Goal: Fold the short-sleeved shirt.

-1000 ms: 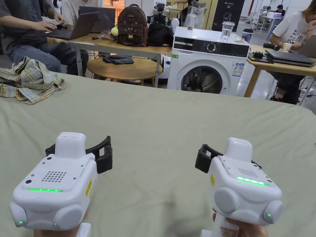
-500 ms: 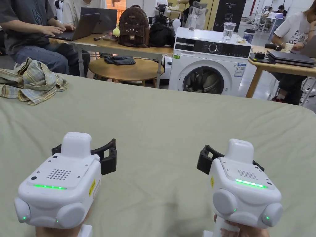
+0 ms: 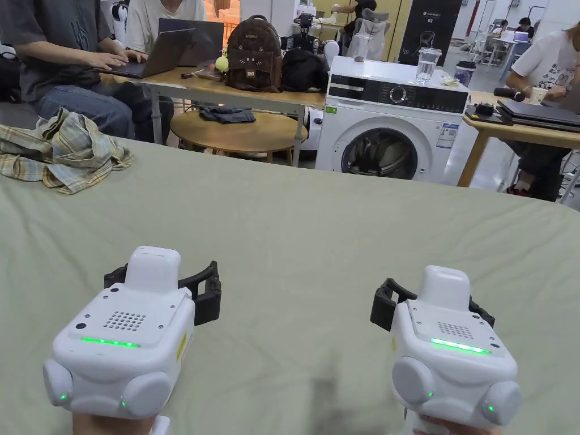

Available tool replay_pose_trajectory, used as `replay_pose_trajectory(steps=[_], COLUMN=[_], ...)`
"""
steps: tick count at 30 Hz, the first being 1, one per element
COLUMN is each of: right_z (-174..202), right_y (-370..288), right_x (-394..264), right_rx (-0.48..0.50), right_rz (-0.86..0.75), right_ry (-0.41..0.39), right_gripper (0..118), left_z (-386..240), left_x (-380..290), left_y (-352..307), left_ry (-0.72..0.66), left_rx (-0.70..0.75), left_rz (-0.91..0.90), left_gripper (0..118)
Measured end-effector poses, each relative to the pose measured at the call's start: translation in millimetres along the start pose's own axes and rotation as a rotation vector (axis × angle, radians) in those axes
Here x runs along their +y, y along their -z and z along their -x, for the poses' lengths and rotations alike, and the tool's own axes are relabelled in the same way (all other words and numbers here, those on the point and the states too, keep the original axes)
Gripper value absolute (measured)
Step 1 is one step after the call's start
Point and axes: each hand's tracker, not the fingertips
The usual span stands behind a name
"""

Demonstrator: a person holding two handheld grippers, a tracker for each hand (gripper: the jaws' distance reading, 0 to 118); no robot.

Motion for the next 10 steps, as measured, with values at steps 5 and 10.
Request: replay_pose_trajectory(steps=[5, 10], right_z=[-6.1, -4.5], right_y=[1.5, -0.7], right_x=[1.7, 0.5], right_rx=[0.058, 0.076], right_rz=[0.032, 0.015], right_ry=[0.047, 0.032], right_gripper=[85, 85], left_z=[-0.2, -0.1], left_x=[-0.2, -0.1], left_y=[0.7, 1.3], left_ry=[0.003, 0.012], left_rx=[0.001, 0.006], left_rz=[0.005, -0.003], left_gripper=[77, 77])
